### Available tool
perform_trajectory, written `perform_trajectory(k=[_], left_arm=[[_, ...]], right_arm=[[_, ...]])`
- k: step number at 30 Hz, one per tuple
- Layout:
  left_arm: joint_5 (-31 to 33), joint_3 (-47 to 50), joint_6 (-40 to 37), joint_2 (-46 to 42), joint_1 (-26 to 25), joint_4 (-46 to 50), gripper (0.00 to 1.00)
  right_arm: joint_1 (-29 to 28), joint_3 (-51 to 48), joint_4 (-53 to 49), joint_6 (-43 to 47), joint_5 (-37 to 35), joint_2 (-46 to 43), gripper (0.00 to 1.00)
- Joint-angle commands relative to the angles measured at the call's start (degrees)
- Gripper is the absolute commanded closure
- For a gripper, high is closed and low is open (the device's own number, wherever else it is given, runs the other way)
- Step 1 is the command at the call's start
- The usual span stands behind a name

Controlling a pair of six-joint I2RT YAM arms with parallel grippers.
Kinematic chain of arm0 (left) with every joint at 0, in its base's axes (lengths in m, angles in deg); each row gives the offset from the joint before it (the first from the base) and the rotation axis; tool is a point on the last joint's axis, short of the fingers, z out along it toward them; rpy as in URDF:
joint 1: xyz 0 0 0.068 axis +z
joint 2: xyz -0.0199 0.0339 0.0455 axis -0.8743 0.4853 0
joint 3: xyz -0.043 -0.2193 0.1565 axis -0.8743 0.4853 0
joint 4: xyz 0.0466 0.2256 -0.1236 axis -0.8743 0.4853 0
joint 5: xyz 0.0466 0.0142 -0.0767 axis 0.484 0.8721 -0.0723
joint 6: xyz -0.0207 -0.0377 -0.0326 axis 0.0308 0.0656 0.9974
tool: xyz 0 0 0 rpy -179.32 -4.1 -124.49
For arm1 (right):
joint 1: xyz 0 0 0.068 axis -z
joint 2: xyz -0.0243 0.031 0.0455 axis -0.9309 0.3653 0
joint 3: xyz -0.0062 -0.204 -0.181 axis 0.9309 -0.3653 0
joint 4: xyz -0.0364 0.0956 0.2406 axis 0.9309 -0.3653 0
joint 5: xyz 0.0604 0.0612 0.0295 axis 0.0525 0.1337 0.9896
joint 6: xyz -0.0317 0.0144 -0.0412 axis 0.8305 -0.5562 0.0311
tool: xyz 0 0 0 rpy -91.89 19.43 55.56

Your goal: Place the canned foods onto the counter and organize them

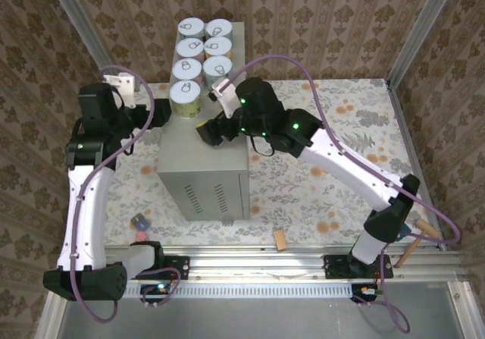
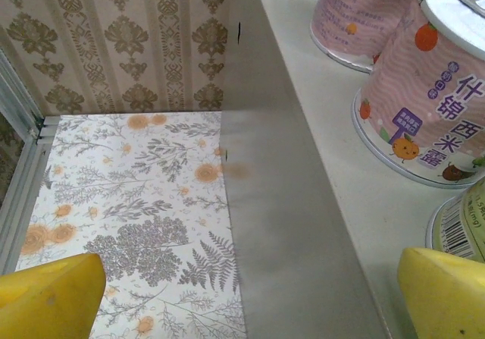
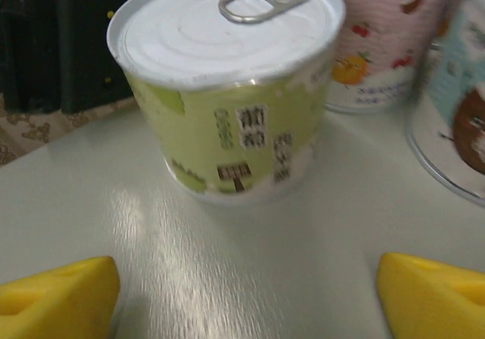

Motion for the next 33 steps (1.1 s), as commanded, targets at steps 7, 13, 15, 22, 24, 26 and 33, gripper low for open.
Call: perform_trajectory(k=[7, 13, 15, 22, 24, 26, 33], left_arm=[[-0.6, -1.4, -1.7, -0.6, 1.4, 1.3, 0.00], [-2.2, -1.5, -1.9, 0.5, 1.4, 1.8, 0.00], [-2.6, -1.2, -1.8, 0.8, 1.4, 1.9, 0.00], [-3.3, -0.3, -1.9, 1.2, 1.4, 2.0, 0.00], [-3.4, -0.1, -1.9, 1.3, 1.4, 1.9, 0.00], [-3.5, 0.0, -1.8, 1.6, 1.4, 2.0, 0.00], [-3.9, 0.0, -1.7, 2.3, 1.2, 2.2, 0.00]], right_arm=[[-0.3, -3.1, -6.2, -1.7, -11.3, -10.4, 0.00], [-0.3, -1.3, -8.0, -3.2, -18.0, -11.1, 0.00], [-0.1, -0.9, -8.0, -3.6, -19.7, -11.1, 0.00], [0.2, -1.0, -8.0, -4.6, -20.6, -11.1, 0.00], [0.2, -1.4, -7.9, -4.8, -20.7, -11.1, 0.00], [0.2, -1.9, -7.6, -4.8, -20.7, -11.3, 0.00], [0.6, -3.5, -6.8, -5.0, -20.8, -12.4, 0.00]])
